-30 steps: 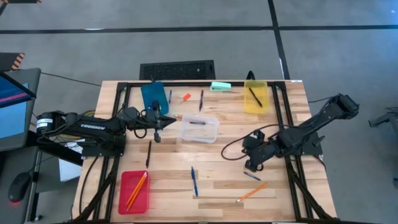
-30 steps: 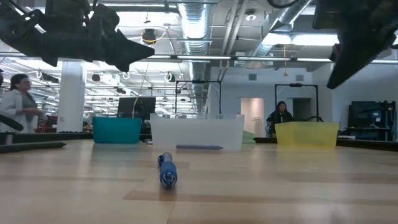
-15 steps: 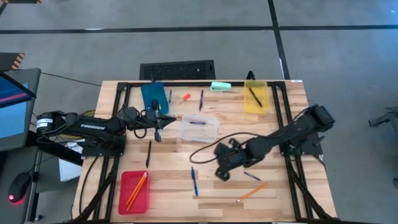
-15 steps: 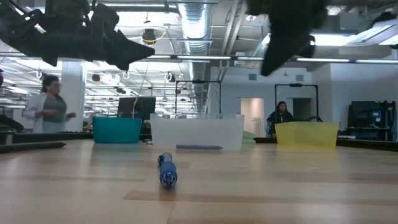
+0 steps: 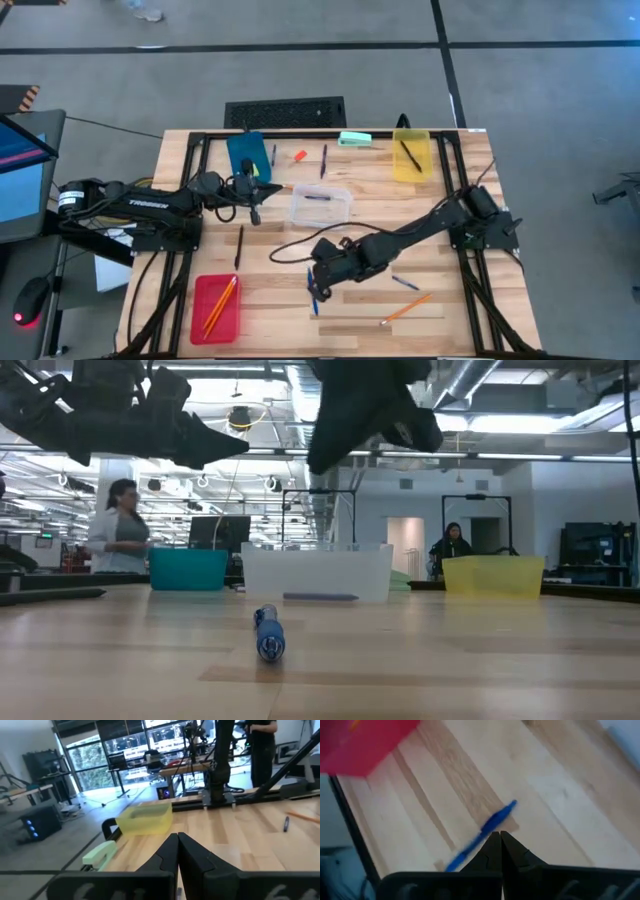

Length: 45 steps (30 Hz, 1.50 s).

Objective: Sort crayons/erasers/pens/pencils in bins
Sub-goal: Put the blue pen into the yellow bin

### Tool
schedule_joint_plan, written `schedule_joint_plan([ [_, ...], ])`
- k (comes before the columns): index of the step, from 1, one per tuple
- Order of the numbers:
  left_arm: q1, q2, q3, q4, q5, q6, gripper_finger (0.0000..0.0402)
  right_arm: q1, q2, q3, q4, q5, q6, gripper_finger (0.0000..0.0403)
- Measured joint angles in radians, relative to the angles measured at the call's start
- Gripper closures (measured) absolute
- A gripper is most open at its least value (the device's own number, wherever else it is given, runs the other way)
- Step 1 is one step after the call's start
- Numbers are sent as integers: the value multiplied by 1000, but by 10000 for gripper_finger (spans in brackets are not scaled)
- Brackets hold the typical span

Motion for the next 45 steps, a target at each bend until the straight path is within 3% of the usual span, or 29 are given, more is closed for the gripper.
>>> schedule_joint_plan([
  [3, 0, 0, 0, -6, -37, 28, 401, -11, 8, 11, -90, -1, 143, 398],
  [6, 2, 0, 0, -18, -62, 34, 401, -17, 29, 9, -30, -2, 288, 398],
  [10, 2, 0, 0, -36, -62, 41, 401, 4, 77, 15, 145, 2, 354, 397],
  [16, 2, 1, 0, -54, -55, 55, 401, 33, 203, 161, 33, 16, 447, 397],
  [21, 2, 2, 0, -67, -55, 56, 401, 28, 307, 302, -60, 18, 493, 380],
  [33, 2, 2, 0, -79, -54, 46, 401, 26, 451, 506, -213, -69, 549, 246],
  [40, 2, 2, 0, -83, -44, 36, 401, 27, 446, 511, -345, -65, 592, 248],
  [45, 2, 2, 0, -86, -44, 36, 401, 26, 449, 511, -297, -75, 596, 256],
])
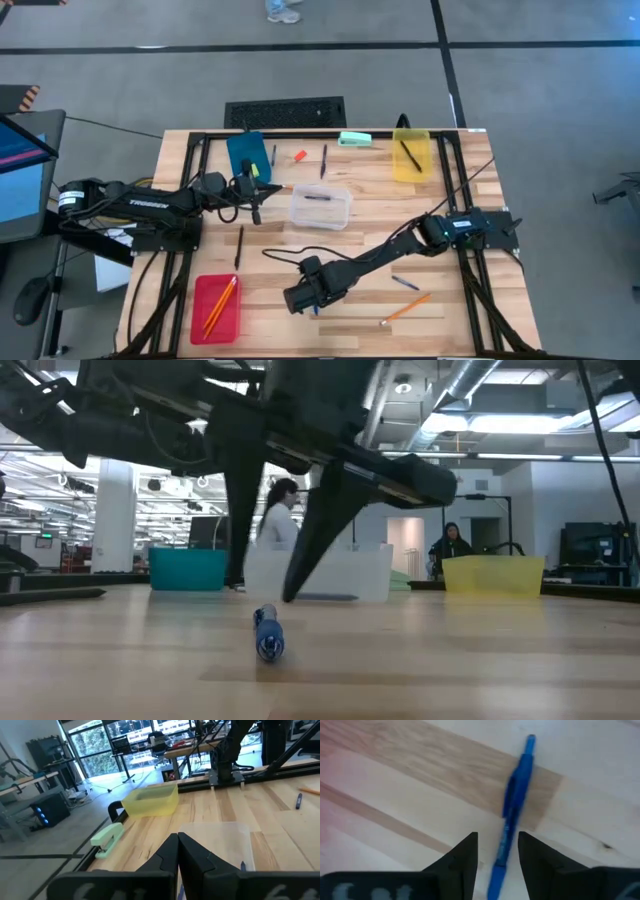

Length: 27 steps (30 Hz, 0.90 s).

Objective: Sort crayons/erasers/pens/pencils in bins
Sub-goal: Put the blue pen into the yellow bin

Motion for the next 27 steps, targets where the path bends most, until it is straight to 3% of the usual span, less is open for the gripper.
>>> schedule_joint_plan([
  [17, 0, 0, 0, 0, 22, -7, 401, -3, 47, 1, 6, -8, 7, 276],
  [27, 0, 0, 0, 0, 23, -7, 401, -8, 8, -4, -64, -57, -196, 241],
])
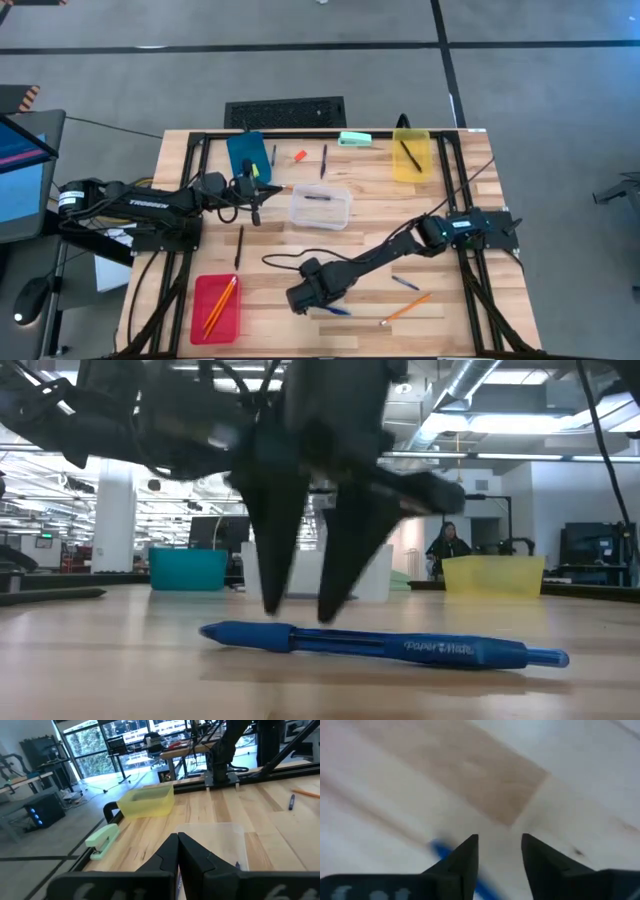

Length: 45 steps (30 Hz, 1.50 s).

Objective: Sort crayons/erasers/pens/pencils in bins
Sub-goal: Put the blue pen into the yellow bin

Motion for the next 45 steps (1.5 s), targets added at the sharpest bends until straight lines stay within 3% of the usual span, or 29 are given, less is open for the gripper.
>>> schedule_joint_plan([
  [8, 0, 0, 0, -4, 0, 0, 401, 41, -51, 3, 1, -5, -230, 205],
  [17, 0, 0, 0, -5, 0, 0, 401, 106, -42, 3, 5, 13, -295, 232],
  [28, 0, 0, 0, -5, 0, 0, 401, 124, -42, 3, -4, 101, -390, 234],
  [45, 0, 0, 0, -10, -1, 0, 401, 123, 17, -7, 29, 47, -492, 238],
])
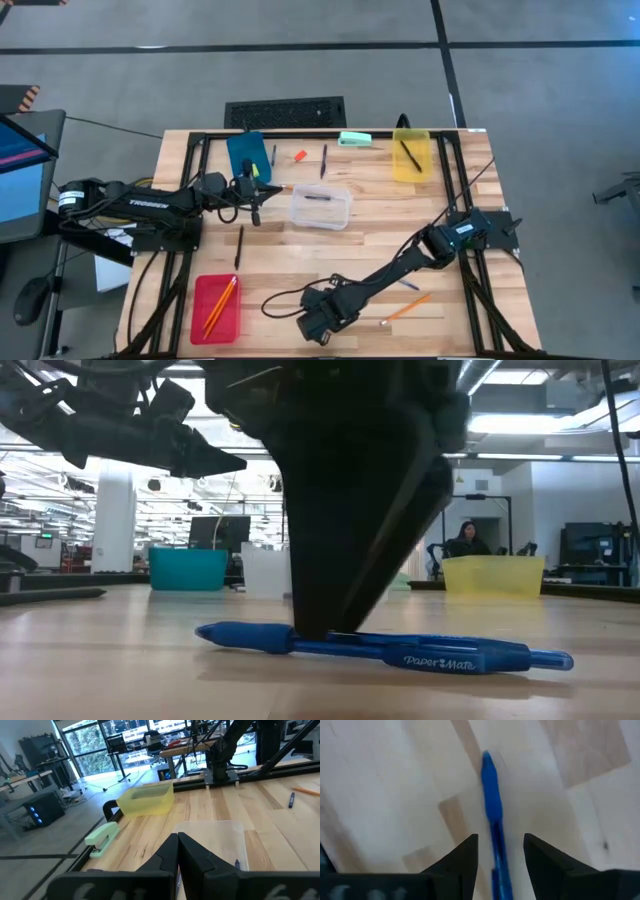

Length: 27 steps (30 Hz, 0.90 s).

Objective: Sort crayons/erasers/pens/pencils in bins
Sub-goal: Put the blue pen into the yellow bin

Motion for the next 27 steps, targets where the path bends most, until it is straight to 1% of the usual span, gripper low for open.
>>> schedule_joint_plan([
  [1, 0, 0, 0, -2, 0, 0, 401, -2, 9, 3, 17, -14, 0, 239],
  [6, 0, 1, 0, -5, 0, 0, 401, -6, 27, 6, -5, -29, 3, 253],
  [17, 0, 1, 0, -7, 0, 2, 401, -39, 29, 6, -86, -60, 35, 326],
  [21, 0, 1, 0, -9, 0, 1, 401, -54, 29, 9, -96, -64, 18, 335],
  [27, 0, 1, 0, -9, 0, 1, 401, -76, 35, 48, -122, -79, -34, 337],
])
